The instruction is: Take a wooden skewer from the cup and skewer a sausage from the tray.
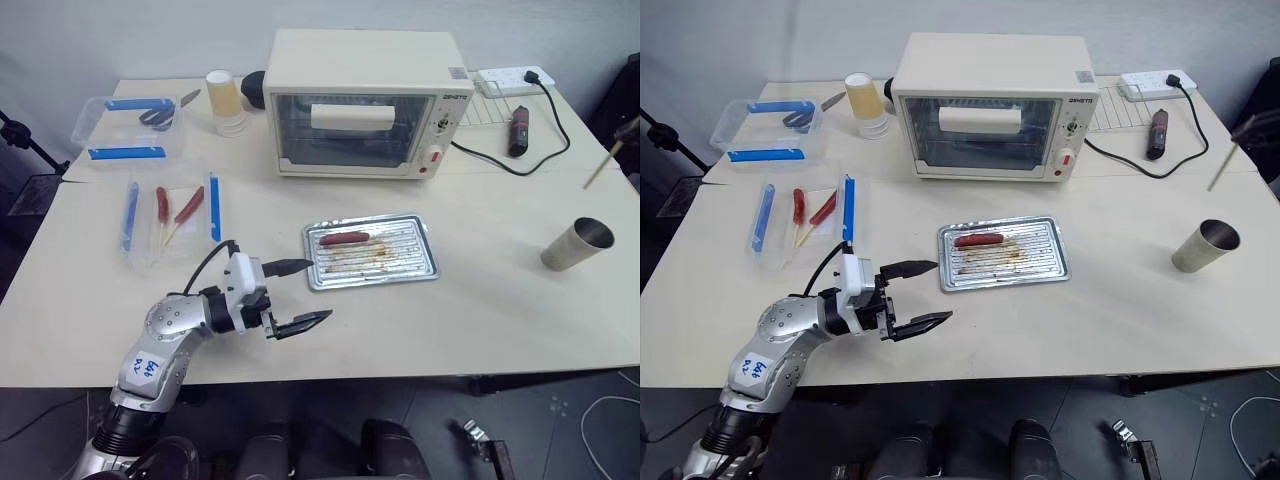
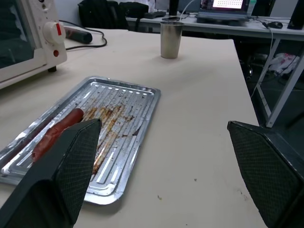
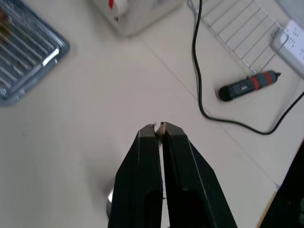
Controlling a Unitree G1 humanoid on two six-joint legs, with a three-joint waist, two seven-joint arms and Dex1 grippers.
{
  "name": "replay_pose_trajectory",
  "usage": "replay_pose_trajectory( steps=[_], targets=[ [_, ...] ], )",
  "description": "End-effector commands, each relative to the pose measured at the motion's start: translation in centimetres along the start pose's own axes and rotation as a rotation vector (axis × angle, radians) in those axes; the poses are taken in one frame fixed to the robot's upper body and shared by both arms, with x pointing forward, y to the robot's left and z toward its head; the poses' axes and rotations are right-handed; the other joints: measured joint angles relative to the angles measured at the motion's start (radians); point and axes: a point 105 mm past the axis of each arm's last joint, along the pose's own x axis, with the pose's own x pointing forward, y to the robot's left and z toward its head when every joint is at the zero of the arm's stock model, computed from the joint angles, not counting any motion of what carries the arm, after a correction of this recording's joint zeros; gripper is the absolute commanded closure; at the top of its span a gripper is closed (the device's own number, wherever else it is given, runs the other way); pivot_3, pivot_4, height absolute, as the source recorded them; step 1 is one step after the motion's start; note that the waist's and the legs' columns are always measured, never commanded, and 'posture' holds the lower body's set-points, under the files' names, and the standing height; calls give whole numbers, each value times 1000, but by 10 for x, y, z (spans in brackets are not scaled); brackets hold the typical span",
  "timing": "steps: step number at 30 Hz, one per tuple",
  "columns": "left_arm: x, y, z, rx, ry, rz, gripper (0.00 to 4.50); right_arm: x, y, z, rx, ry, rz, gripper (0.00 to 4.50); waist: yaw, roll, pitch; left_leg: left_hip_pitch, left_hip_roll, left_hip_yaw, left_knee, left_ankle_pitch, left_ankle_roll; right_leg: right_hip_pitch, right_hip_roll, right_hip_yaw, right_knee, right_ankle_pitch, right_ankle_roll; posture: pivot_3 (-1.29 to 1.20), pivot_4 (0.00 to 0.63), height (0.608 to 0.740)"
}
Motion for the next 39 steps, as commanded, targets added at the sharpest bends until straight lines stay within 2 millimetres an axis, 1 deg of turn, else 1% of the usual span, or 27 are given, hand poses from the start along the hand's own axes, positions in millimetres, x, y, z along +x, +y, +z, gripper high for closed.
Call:
replay_pose_trajectory(
  steps=[1, 2, 5, 7, 9, 12, 14, 19, 22, 25, 28, 32, 36, 39],
  targets=[
    [5, 6, 21, 1, -107, 24, 0, 9, 43, 33, 81, -230, 294, 4467, 2, 0, 0, 0, 0, -1, 0, 0, 0, 0, 0, 0, 0, 0, 0, 0, 150, 740],
    [7, 8, 26, -2, -139, 36, 0, 14, 56, 37, 124, -282, 385, 4467, 2, -1, 0, 0, 0, -1, 1, 0, 0, 0, 0, -1, 1, 0, 0, 0, 150, 740],
    [12, 13, 38, -7, -205, 61, 0, 20, 86, 45, 222, -417, 603, 4467, 13, -1, 0, -1, 0, -2, 3, 0, 0, 1, -1, -1, 1, 0, 0, 0, 150, 740],
    [17, 20, 48, -7, -262, 86, 0, 25, 105, 53, 343, -545, 760, 4467, 20, -1, 0, -1, -1, -2, 3, 0, 1, 1, -1, -2, 1, 0, 0, 0, 150, 740],
    [22, 25, 57, -4, -307, 108, 0, 27, 120, 59, 446, -629, 881, 4467, 26, -1, 0, -1, 0, -3, 4, 0, 1, 1, 0, -2, 2, 0, 0, 0, 150, 740],
    [29, 24, 65, -2, -348, 92, 0, 31, 134, 65, 547, -728, 970, 4467, 30, -2, 0, -2, 0, -4, 5, 0, 1, 1, 0, -3, 3, 0, 0, 0, 150, 740],
    [35, 22, 69, 1, -366, 80, 0, 35, 140, 64, 573, -741, 983, 4467, 31, -2, -1, -3, -1, -4, 5, 0, 1, 1, 0, -3, 2, 0, 0, 0, 150, 740],
    [51, 14, 87, -11, -442, 23, 0, 50, 153, 61, 604, -766, 974, 4467, 28, -3, -1, -5, -1, -6, 7, 0, 1, 1, 0, -5, 2, 1, 0, 0, 150, 740],
    [58, 1, 95, -22, -455, -56, 0, 61, 163, 57, 604, -766, 947, 4467, 26, -3, -1, -5, -1, -6, 7, 0, 1, 1, 0, -5, 3, 1, 0, 0, 150, 740],
    [59, -6, 98, -28, -454, -83, 0, 65, 165, 55, 609, -773, 918, 4467, 26, -3, -1, -5, -1, -6, 7, 0, 1, 0, 0, -4, 3, 1, 0, 0, 150, 740],
    [58, -5, 98, -29, -452, -73, 0, 67, 165, 55, 619, -777, 910, 4467, 25, -3, -1, -5, -1, -6, 7, 0, 1, 0, 0, -4, 3, 1, 0, 0, 150, 740],
    [58, -2, 98, -41, -458, -54, 0, 69, 173, 51, 616, -748, 927, 4467, 27, -3, -1, -5, -1, -6, 7, 0, 1, 0, 0, -4, 3, 1, 0, 0, 150, 740],
    [60, 1, 94, -47, -448, -36, 868, 67, 177, 50, 621, -745, 948, 4500, 26, -3, -1, -5, -1, -6, 7, 0, 1, 0, 0, -4, 3, 1, 0, 0, 150, 740],
    [60, 1, 94, -46, -447, -39, 1796, 67, 179, 50, 622, -741, 951, 4500, 25, -3, -1, -5, -1, -6, 7, 0, 1, 0, 0, -4, 3, 1, 0, 0, 150, 740]
  ],
)
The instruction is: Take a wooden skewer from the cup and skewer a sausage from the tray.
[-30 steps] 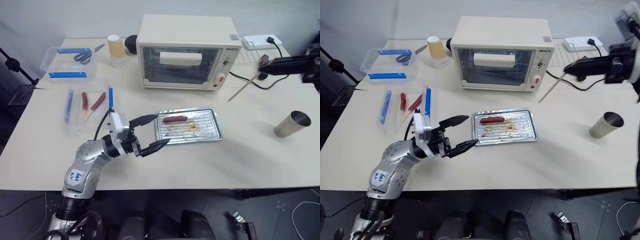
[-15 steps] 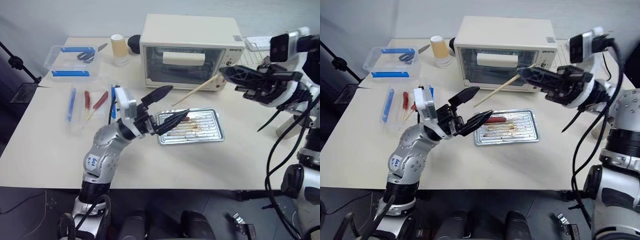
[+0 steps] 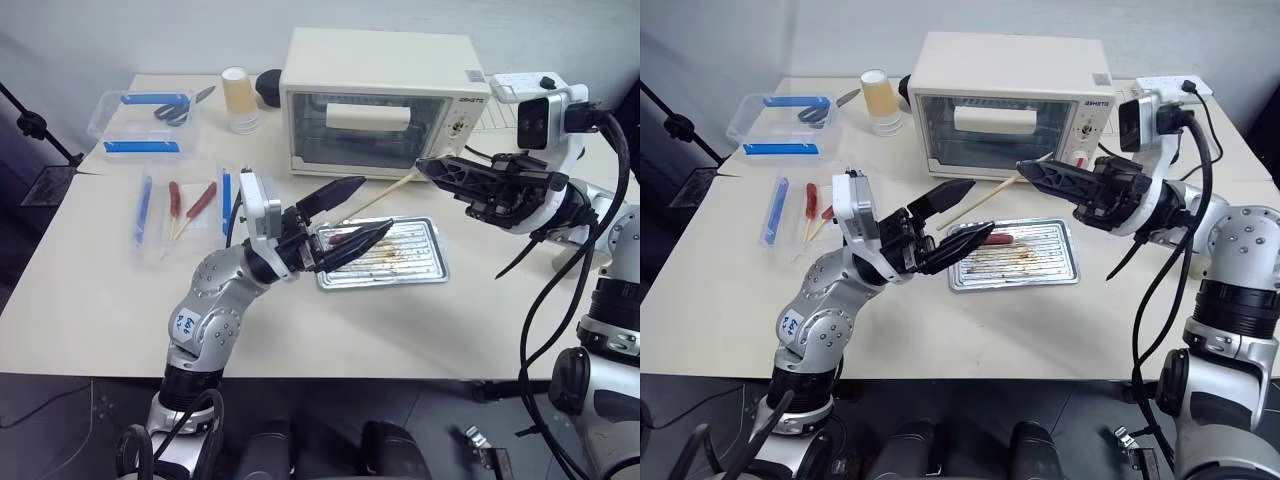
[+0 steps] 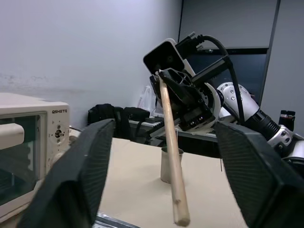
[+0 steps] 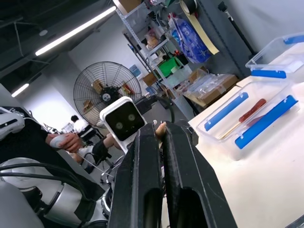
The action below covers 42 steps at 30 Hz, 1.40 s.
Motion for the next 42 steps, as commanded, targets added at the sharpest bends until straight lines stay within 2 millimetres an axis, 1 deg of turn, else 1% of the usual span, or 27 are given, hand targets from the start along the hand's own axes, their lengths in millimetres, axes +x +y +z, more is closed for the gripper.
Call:
replay_pose_trajectory(
  steps=[1, 2, 3, 7, 8, 9, 10, 12, 13, 15, 18, 20, 21, 23, 24, 25, 27, 29, 32, 34, 36, 37, 40, 42],
  targets=[
    [3, -3, 6, 21, -23, -15, 1999, 3, 12, 2, -38, 1, 38, 4500, 0, 0, 0, 0, 0, 0, 0, 0, 0, 0, 0, 0, 0, 0, 0, 0, 150, 740],
    [4, -3, 6, 21, -24, -16, 2231, 4, 12, 2, -37, 0, 38, 4500, 0, 0, 0, 0, 0, 0, 0, 0, 0, 0, 0, 0, 0, 0, 0, 0, 150, 740],
    [4, -3, 6, 20, -25, -17, 2605, 4, 12, 1, -35, 1, 39, 4500, 1, 0, 0, 0, 0, 0, 0, 0, 0, 0, 0, 0, 0, 0, 0, 0, 150, 740],
    [4, -4, 5, 17, -24, -17, 3715, 5, 12, -5, -31, 14, 36, 4500, 1, 0, 0, 0, 0, 0, 0, 0, 0, 0, 0, 0, 0, 0, 0, 0, 150, 740],
    [4, -4, 5, 17, -24, -17, 4091, 5, 12, -6, -30, 16, 36, 4500, 1, 0, 0, 0, 0, 0, 0, 0, 0, 0, 0, 0, 0, 0, 0, 0, 150, 740],
    [4, -4, 5, 17, -24, -16, 4367, 5, 11, -6, -28, 17, 34, 4500, 1, 0, 0, 0, 0, 0, 0, 0, 0, 0, 0, 0, 0, 0, 0, 0, 150, 740],
    [4, -4, 5, 16, -23, -16, 4464, 5, 11, -7, -22, 17, 35, 4500, 0, 0, 0, 0, 0, 0, 0, 0, 0, 0, 0, 0, 0, 0, 0, 0, 150, 740],
    [4, -3, 4, 18, -21, -10, 4464, 4, 10, -8, -3, 12, 25, 4500, 0, 0, 0, 0, 0, 0, 0, 0, 0, 0, 0, 0, 0, 0, 0, 0, 150, 740],
    [4, -2, 4, 21, -19, -4, 4464, 3, 7, -9, 26, 12, 8, 4500, 0, 0, 0, 0, 0, 0, 0, 0, 0, 0, 0, 0, 0, 0, 0, 0, 150, 740],
    [3, 2, 6, 25, -19, 13, 4464, 1, 1, -12, 27, 27, -49, 4500, 0, 0, 0, 0, 0, 0, 0, 0, 0, 0, 0, 0, 0, 0, 0, 0, 150, 740],
    [-4, 8, 8, 47, -4, 37, 4500, -7, 2, -22, 3, 76, -72, 3723, 3, 0, 0, 0, 0, 0, 0, 0, 0, 0, 0, 0, 0, 0, 0, 0, 150, 740],
    [-15, 14, 10, 70, 25, 57, 4500, -14, -5, -21, -80, 66, -137, 3053, 2, 0, 0, -1, 0, -1, 0, 0, 0, 0, 0, 0, -1, 0, 0, 0, 150, 740],
    [-23, 16, 9, 83, 49, 69, 4500, -19, -3, -27, -98, 108, -132, 2755, 1, 0, 0, -1, 0, 0, 0, 0, 0, 0, 0, 0, -1, 0, 0, 0, 150, 740],
    [-42, 20, 7, 108, 110, 91, 4500, -28, -10, -36, -211, 174, -187, 2064, 0, 0, 0, 0, 0, 0, -1, 0, 0, 0, 0, 0, -1, 0, 0, 0, 150, 740],
    [-55, 20, 5, 121, 150, 104, 4500, -36, -15, -44, -284, 222, -212, 1664, -1, -1, 0, 0, 0, 0, -2, 0, 0, 0, 0, 0, -1, 0, 0, 0, 150, 740],
    [-65, 20, 4, 129, 180, 116, 4500, -43, -19, -50, -350, 262, -232, 1359, -3, -1, 0, 1, 0, 1, -3, 0, 0, 0, 0, 0, -2, 0, 0, 0, 150, 740],
    [-91, 19, 4, 148, 222, 158, 4500, -65, -30, -63, -452, 335, -282, 611, -3, -1, 0, 2, 0, 2, -4, 0, 0, 0, 0, 1, -3, 0, 0, 0, 150, 740],
    [-117, 15, 0, 137, 289, 208, 4500, -83, -38, -70, -520, 351, -322, 23, -3, -1, 0, 2, 0, 2, -4, 0, 0, 0, 0, 1, -3, 0, 0, 0, 150, 740],
    [-152, 10, -3, 95, 357, 307, 4500, -101, -44, -83, -582, 426, -318, 23, -3, -1, 0, 2, 0, 3, -4, 0, 0, 0, 0, 1, -3, 0, 0, 0, 150, 740],
    [-172, 5, -3, 78, 381, 381, 4500, -103, -52, -84, -620, 451, -317, 23, -3, -2, 0, 4, 1, 3, -4, 0, 0, 1, 0, 2, -3, 0, 0, 0, 150, 740],
    [-185, 4, -2, 72, 394, 442, 4500, -97, -60, -84, -635, 489, -307, 23, -6, -2, 0, 6, 1, 4, -4, 0, 0, 3, 0, 3, -3, 0, 0, 0, 150, 740],
    [-188, 5, -1, 74, 395, 463, 4500, -89, -66, -83, -635, 511, -295, 23, -7, -2, 0, 7, 1, 4, -4, 0, 0, 3, 0, 4, -3, 0, 0, 0, 150, 740],
    [-187, 6, -3, 76, 388, 484, 4500, -60, -82, -81, -644, 590, -250, 23, -15, -2, 0, 10, 2, 3, -5, 0, 0, 3, 0, 5, -3, 0, -1, 0, 150, 740],
    [-184, 5, -5, 74, 388, 479, 4500, -45, -86, -82, -627, 623, -208, 23, -19, -2, 0, 10, 2, 2, -6, 0, 0, 3, 0, 5, -1, 0, -1, 0, 150, 740]
  ],
)
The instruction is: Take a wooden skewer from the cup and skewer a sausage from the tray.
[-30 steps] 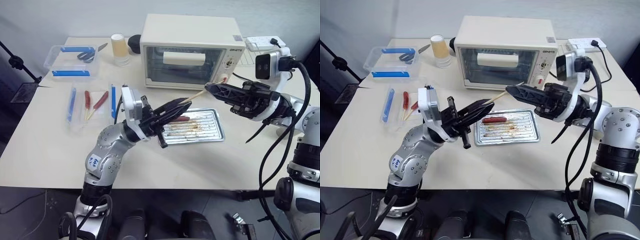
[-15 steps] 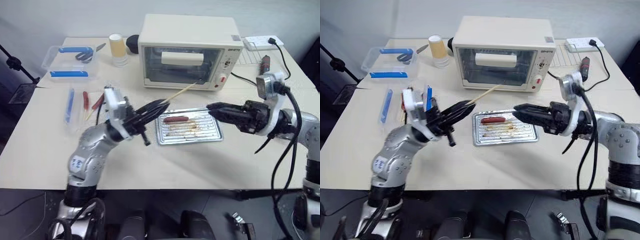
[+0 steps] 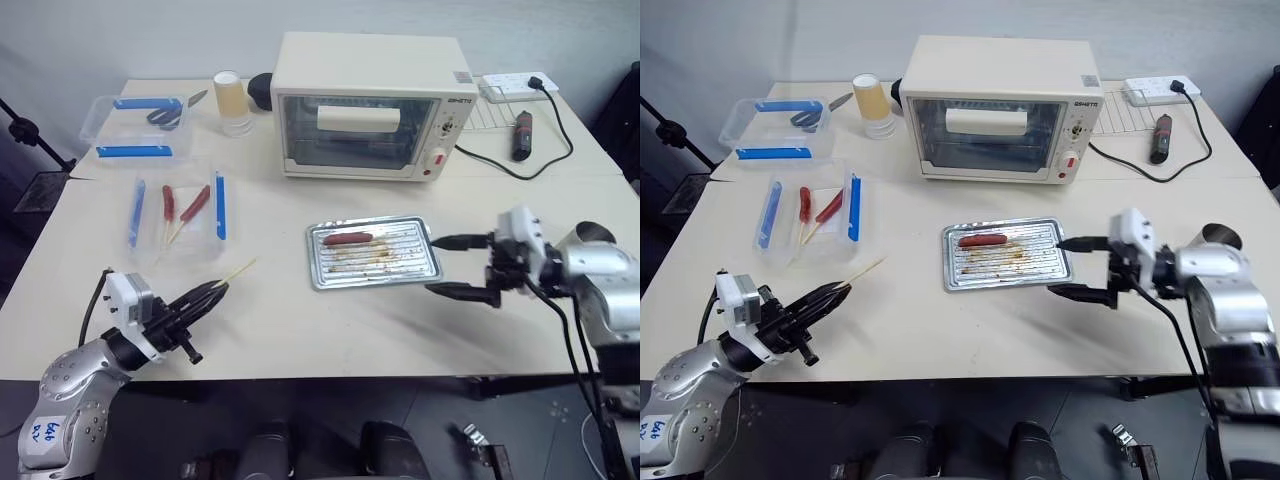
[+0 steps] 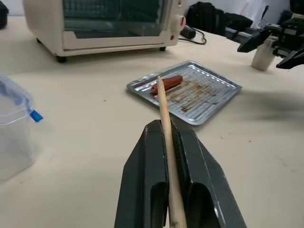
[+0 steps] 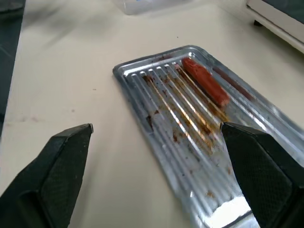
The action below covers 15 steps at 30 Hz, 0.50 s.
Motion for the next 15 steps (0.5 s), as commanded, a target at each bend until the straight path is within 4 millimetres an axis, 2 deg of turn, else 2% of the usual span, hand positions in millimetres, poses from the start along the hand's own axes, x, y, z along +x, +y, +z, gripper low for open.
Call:
replay_pose_trajectory(
  steps=[1, 8, 15],
  targets=[
    [6, -6, 10, 33, -38, -19, 4500, 25, -10, 6, 10, 58, 45, 23, 0, 0, 0, 0, 0, 0, 0, 0, 0, 0, 0, 0, 0, 0, 0, 0, 150, 740],
    [13, -7, 7, 26, -37, -26, 4500, 87, -46, 7, 21, 182, -27, 23, -13, 0, 0, 0, 0, 0, -1, -1, -1, -1, 0, -1, 0, 0, 0, 0, 150, 740],
    [11, -13, 3, 21, -25, -20, 4500, 118, -57, 1, -7, 226, -68, 23, -17, 0, 0, -1, 0, 1, -1, -1, -1, -1, 0, -2, 0, 0, 0, 0, 150, 740]
  ],
)
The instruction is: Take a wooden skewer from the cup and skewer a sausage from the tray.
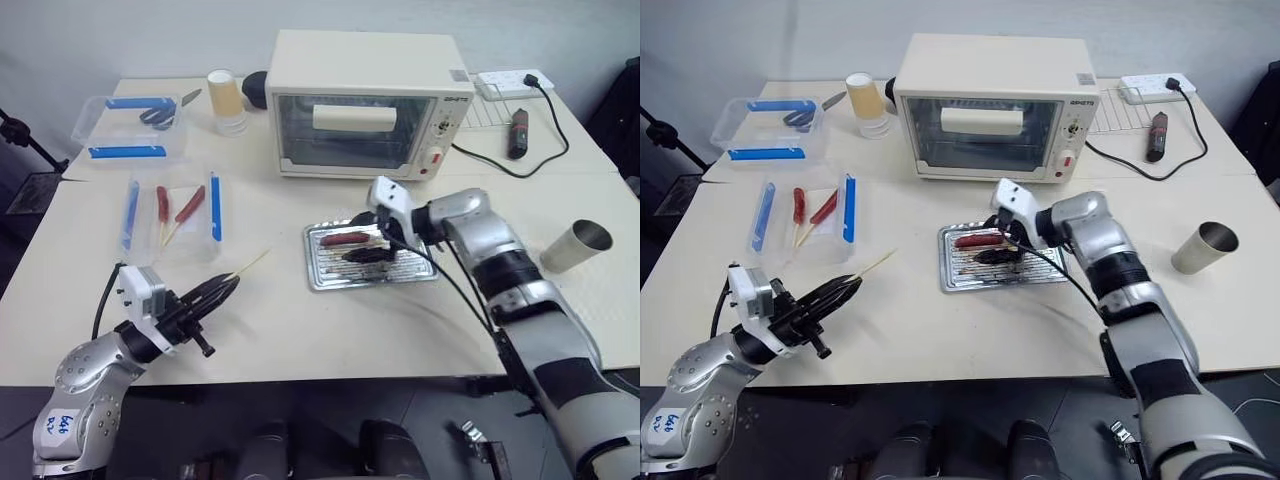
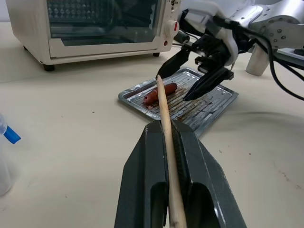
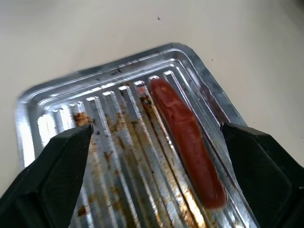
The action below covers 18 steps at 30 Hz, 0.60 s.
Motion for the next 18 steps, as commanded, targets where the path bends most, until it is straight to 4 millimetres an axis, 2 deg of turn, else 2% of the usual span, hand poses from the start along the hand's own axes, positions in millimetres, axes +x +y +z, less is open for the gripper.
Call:
replay_pose_trajectory(
  steps=[1, 4, 8, 11, 18],
  targets=[
    [-2, -6, 5, 27, -18, 1, 4500, 3, -6, 7, -42, -5, -22, 23, -5, 0, 0, 0, 0, 0, 0, 0, 0, 0, 0, 0, 0, 0, 0, 0, 150, 740],
    [-2, -8, 4, 26, -17, 2, 4500, 5, -4, 3, -44, 5, -5, 581, -10, 0, 0, 0, 0, 0, -1, 0, 0, 0, 0, 0, 0, 0, 0, 0, 150, 740],
    [-3, -8, 4, 28, -13, 4, 4500, 4, -2, 0, -42, 9, 12, 2022, -21, 0, 0, 0, 0, -1, -1, 0, 0, 0, 0, 0, 0, 0, 0, 0, 150, 740],
    [-3, -8, 4, 28, -10, -1, 4500, 2, -4, 0, -51, 10, 6, 2863, -24, 0, 0, 1, 0, -1, -2, 0, 0, 0, 0, 0, 0, 0, 0, 0, 150, 740],
    [1, -9, 3, 27, -2, -30, 4500, -1, -2, -2, -58, 3, 17, 2863, -22, 0, 0, 1, 0, -1, -2, 0, 0, -1, 0, 1, 0, 0, 0, 0, 150, 740]
  ],
)
